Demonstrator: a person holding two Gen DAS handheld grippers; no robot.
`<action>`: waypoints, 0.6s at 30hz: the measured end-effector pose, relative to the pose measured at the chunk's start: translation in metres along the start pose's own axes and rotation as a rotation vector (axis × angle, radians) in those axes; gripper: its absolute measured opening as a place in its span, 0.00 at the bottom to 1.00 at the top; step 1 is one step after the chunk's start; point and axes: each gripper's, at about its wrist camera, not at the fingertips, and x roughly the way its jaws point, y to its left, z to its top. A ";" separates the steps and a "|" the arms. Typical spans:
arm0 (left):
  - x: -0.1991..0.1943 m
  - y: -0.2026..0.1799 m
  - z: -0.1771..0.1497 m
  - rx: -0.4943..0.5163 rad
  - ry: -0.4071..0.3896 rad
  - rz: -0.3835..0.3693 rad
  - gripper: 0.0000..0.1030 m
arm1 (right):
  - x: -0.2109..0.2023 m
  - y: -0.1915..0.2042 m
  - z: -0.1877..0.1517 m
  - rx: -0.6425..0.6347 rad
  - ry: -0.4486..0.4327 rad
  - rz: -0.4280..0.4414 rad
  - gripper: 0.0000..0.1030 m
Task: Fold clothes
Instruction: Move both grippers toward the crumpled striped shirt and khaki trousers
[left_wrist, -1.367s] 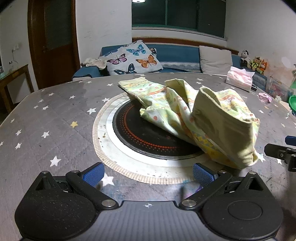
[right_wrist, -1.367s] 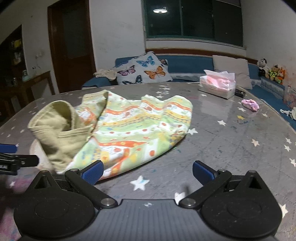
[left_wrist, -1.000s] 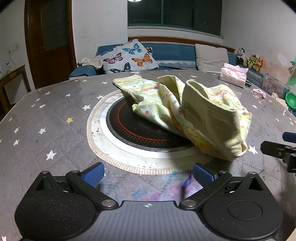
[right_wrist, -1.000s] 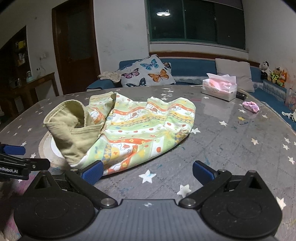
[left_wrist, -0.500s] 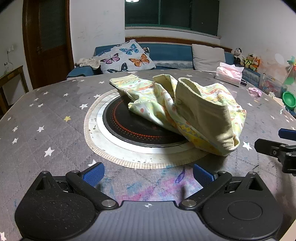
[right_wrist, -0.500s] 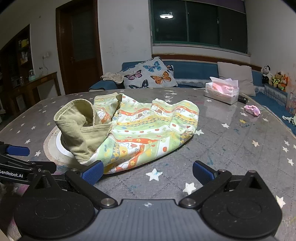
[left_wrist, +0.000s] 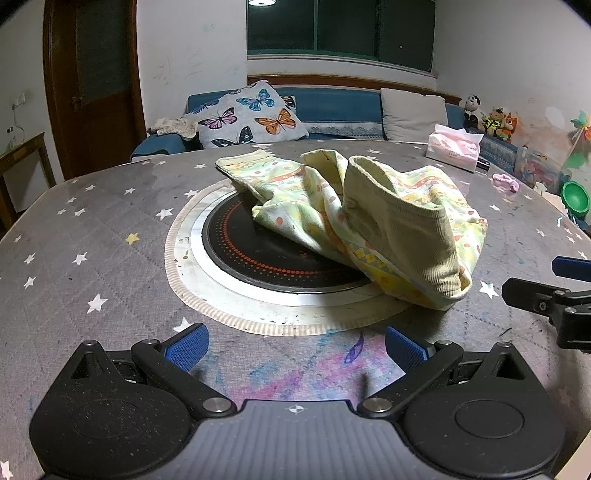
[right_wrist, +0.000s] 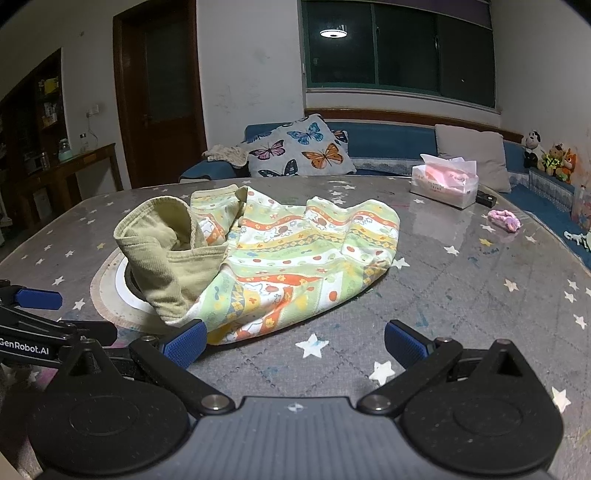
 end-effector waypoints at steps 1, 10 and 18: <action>0.000 0.000 0.000 0.001 0.001 0.000 1.00 | 0.000 0.000 0.000 0.000 0.001 0.000 1.00; 0.006 -0.001 0.004 0.009 0.011 0.001 1.00 | 0.004 -0.002 0.002 0.000 0.007 0.001 1.00; 0.014 -0.001 0.010 0.014 0.021 0.000 1.00 | 0.013 -0.003 0.006 -0.003 0.020 0.001 1.00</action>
